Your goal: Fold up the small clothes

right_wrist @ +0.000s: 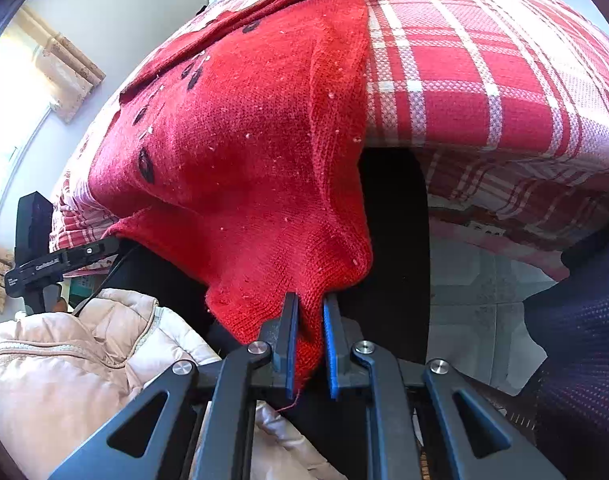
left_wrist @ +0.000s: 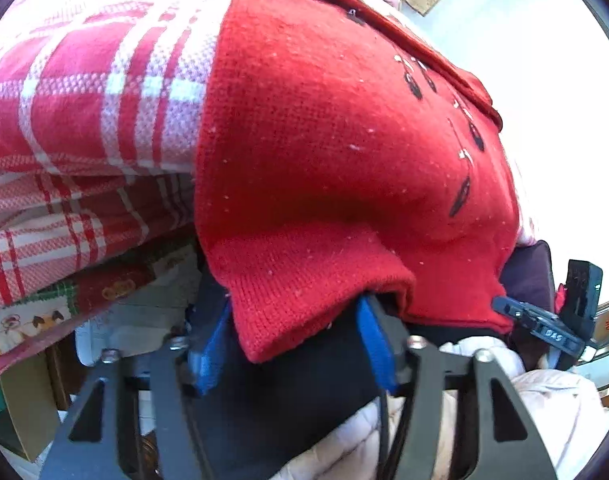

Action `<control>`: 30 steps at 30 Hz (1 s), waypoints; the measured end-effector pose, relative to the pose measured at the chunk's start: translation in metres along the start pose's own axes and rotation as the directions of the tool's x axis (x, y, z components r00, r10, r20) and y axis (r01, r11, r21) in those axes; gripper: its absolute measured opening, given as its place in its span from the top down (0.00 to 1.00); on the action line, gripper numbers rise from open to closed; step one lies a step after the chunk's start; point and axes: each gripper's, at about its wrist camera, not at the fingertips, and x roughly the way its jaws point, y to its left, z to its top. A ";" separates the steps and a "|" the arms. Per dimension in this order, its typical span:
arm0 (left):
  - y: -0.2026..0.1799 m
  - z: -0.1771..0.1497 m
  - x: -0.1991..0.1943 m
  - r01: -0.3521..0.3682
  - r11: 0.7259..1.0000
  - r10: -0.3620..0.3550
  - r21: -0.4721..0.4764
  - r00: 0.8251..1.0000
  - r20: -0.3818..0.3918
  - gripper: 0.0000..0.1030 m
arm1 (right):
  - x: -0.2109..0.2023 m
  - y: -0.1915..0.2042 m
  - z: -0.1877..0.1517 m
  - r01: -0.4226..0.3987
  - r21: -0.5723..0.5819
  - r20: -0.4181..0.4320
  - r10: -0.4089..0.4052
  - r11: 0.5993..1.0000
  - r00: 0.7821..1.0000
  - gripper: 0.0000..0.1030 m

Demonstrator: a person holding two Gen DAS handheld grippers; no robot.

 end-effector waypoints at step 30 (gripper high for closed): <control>-0.024 0.147 -0.063 -0.107 0.991 0.068 0.086 0.926 0.371 0.89 | -0.065 -0.017 0.161 -0.337 0.112 0.361 0.278 0.935 0.890 0.92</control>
